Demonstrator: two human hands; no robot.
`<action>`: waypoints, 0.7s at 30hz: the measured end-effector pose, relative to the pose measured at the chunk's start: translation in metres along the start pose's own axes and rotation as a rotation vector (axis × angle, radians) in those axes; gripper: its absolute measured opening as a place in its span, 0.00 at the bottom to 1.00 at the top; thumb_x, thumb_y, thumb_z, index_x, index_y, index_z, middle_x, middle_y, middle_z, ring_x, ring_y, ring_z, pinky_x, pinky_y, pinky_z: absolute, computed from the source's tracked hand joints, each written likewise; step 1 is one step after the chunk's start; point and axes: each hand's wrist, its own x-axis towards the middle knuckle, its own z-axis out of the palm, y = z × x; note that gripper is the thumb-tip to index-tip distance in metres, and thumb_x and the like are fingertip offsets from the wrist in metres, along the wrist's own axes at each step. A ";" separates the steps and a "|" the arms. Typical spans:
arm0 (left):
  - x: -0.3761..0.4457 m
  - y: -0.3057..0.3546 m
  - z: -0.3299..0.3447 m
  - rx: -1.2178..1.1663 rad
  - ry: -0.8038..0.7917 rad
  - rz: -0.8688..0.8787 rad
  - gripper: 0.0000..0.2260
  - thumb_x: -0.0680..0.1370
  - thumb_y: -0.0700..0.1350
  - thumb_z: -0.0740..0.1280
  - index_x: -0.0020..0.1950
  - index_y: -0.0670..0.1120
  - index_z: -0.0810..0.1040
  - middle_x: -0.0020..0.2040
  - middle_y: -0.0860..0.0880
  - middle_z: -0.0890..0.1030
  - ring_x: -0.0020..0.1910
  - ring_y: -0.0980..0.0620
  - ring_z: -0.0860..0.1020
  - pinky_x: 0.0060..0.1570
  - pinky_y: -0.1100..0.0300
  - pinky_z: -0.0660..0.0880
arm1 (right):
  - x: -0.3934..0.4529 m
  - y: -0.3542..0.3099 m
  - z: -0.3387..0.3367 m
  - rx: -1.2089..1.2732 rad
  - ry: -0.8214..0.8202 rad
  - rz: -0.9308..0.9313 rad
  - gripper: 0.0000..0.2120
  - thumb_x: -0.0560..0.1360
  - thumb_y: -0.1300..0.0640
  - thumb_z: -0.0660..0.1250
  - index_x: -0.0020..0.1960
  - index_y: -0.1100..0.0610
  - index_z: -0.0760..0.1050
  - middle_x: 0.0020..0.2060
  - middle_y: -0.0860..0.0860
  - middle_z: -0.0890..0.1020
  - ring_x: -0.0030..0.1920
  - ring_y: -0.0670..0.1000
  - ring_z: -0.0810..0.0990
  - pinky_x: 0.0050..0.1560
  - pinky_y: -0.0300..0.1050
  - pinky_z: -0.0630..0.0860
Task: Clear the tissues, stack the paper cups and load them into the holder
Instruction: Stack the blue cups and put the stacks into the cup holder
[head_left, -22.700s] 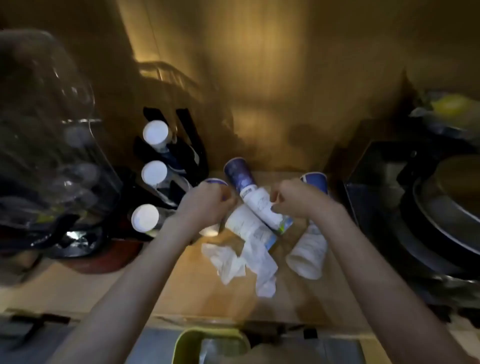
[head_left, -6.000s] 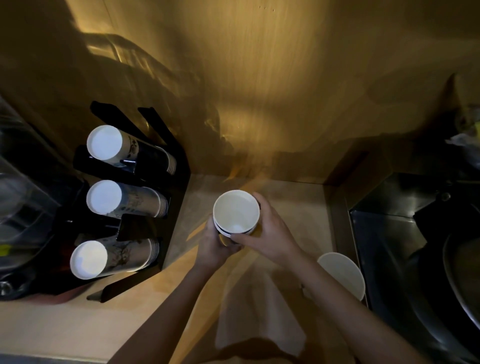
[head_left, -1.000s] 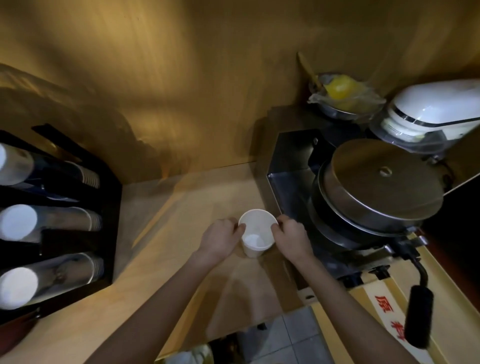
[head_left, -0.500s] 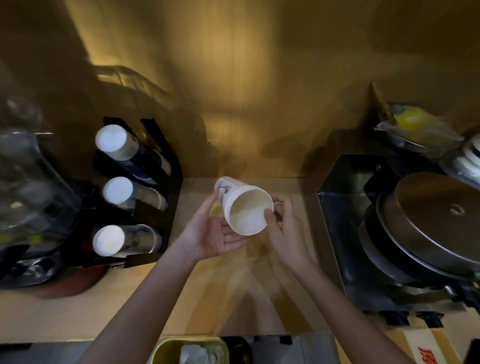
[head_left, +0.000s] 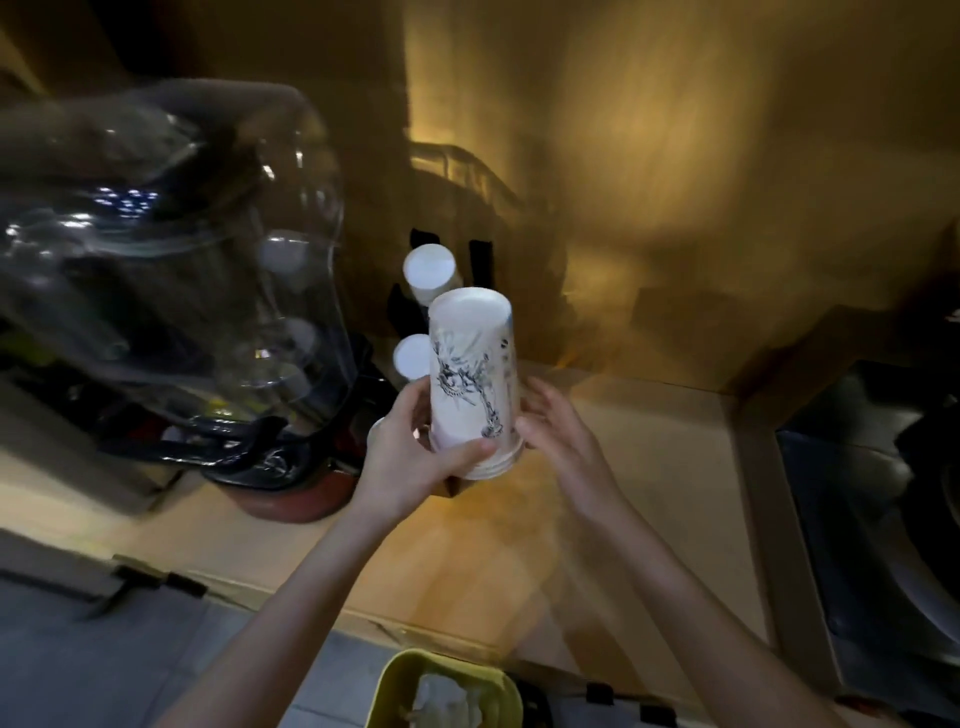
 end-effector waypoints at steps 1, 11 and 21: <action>-0.003 -0.003 -0.008 0.050 0.026 0.033 0.36 0.58 0.53 0.78 0.63 0.51 0.68 0.53 0.65 0.75 0.51 0.72 0.74 0.48 0.74 0.74 | 0.002 -0.004 0.009 -0.026 -0.041 -0.010 0.33 0.64 0.42 0.68 0.66 0.45 0.63 0.61 0.46 0.75 0.57 0.41 0.76 0.54 0.37 0.73; -0.017 -0.018 -0.075 0.352 -0.077 0.239 0.36 0.62 0.52 0.67 0.69 0.49 0.60 0.66 0.52 0.66 0.67 0.59 0.64 0.66 0.70 0.62 | 0.013 -0.012 0.088 -0.187 0.000 -0.141 0.30 0.62 0.54 0.78 0.59 0.42 0.68 0.54 0.41 0.77 0.54 0.33 0.75 0.47 0.23 0.71; -0.008 -0.002 -0.113 0.507 -0.037 0.315 0.36 0.63 0.59 0.71 0.67 0.50 0.66 0.63 0.51 0.73 0.63 0.54 0.70 0.62 0.58 0.70 | 0.029 0.023 0.124 -0.469 0.082 -0.049 0.44 0.60 0.43 0.76 0.70 0.53 0.60 0.66 0.52 0.69 0.66 0.51 0.69 0.62 0.53 0.74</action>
